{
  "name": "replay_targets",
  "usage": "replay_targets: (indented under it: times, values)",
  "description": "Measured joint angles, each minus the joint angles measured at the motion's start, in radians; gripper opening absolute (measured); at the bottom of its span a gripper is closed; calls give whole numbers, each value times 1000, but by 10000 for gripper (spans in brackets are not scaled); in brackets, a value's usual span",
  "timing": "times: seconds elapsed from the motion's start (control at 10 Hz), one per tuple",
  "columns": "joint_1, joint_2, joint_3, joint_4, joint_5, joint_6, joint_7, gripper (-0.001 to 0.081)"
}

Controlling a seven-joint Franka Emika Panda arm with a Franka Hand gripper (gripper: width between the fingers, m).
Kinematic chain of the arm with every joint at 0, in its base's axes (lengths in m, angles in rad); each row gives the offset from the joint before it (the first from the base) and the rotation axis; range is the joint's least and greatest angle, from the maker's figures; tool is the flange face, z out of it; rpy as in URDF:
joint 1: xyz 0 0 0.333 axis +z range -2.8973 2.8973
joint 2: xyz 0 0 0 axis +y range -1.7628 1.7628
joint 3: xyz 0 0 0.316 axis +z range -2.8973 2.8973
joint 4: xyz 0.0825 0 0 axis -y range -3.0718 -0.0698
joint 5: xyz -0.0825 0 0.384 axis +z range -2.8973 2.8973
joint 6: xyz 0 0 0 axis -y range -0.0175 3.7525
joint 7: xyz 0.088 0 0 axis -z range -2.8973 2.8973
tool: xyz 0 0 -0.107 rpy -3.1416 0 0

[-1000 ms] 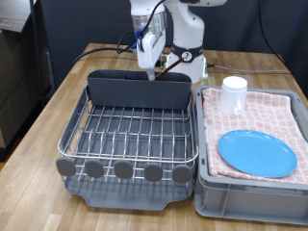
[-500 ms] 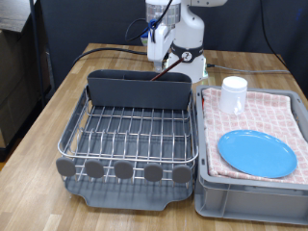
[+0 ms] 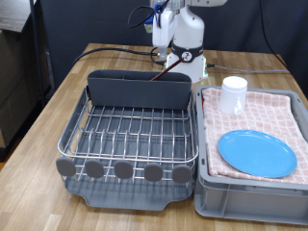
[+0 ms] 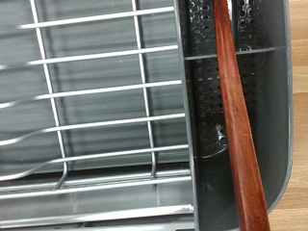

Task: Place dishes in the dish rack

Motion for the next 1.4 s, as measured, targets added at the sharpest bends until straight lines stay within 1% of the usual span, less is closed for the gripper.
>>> replay_targets:
  times: [0.1,0.2,0.4,0.5,0.8,0.9,1.0,1.1,1.2,1.3,1.4]
  values:
    - [-2,1,-1,0,0,3,3,803]
    - [-1,13,10,10,-41,-8,-18,803]
    - [15,73,72,63,-148,-13,-91,803]
    - [34,105,92,87,-168,-1,-140,803]
    - [109,185,121,133,-183,101,-315,803]
    - [119,205,130,151,-199,106,-370,803]
    - [114,205,130,151,-196,105,-347,803]
    - [113,206,129,154,-204,129,-356,803]
    - [116,212,129,170,-208,165,-412,803]
    - [124,231,127,205,-206,174,-492,803]
    - [138,259,124,246,-182,169,-573,803]
